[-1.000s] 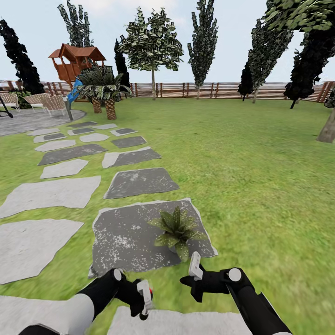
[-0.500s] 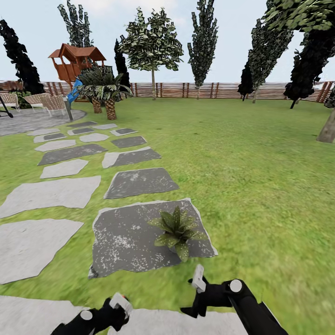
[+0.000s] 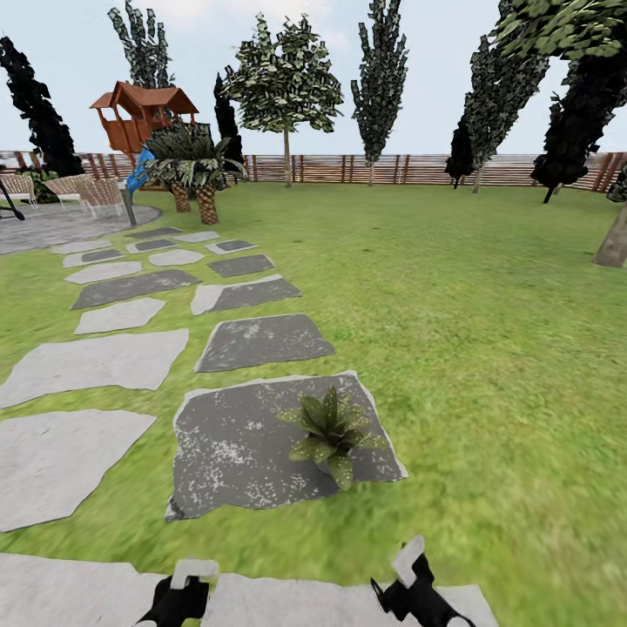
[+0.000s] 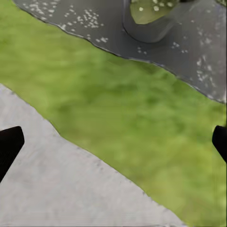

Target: Pick up the pesticide atomizer in the garden and spray insectifuge to fully cover both potted plants in the garden.

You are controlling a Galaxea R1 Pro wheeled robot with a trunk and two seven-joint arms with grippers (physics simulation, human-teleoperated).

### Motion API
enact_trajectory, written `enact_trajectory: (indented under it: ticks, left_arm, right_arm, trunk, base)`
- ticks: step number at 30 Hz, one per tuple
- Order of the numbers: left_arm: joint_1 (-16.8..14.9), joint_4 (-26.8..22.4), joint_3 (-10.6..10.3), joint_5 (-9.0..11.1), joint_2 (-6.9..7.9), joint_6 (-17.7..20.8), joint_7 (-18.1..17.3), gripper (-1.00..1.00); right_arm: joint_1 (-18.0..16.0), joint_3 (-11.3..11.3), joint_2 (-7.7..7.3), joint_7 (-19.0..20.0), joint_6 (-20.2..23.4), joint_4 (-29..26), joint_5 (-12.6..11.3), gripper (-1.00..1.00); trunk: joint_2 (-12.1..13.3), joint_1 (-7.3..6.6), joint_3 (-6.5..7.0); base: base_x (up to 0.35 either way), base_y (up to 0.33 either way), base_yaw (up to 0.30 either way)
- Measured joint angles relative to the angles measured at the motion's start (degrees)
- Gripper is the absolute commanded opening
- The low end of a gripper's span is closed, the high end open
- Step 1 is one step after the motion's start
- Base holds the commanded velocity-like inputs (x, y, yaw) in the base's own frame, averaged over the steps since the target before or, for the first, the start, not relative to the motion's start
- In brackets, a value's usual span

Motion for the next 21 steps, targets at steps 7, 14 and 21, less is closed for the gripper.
enact_trajectory:
  ticks: [7,14,21]
  left_arm:
    - [1.0,0.0,0.2,1.9,1.3,-2.9,1.3,-1.0]
    - [1.1,0.1,0.3,1.9,1.33,-2.9,1.3,-1.0]
    - [1.1,0.1,0.3,1.9,1.37,-2.9,1.3,-1.0]
  right_arm:
    - [1.1,-0.2,0.33,-19.3,-16.1,11.6,-8.6,1.0]
    - [1.1,-0.2,0.39,-19.4,-16.2,12.4,-8.7,1.0]
    - [1.1,-0.2,0.46,-19.3,-16.2,12.5,-8.6,1.0]
  trunk:
    - [0.0,0.0,0.01]
    - [0.0,-0.02,0.01]
    - [0.0,-0.03,0.01]
  base:
    - [0.0,0.0,0.0]
    - [0.097,0.071,0.0]
    - [0.232,0.23,0.0]
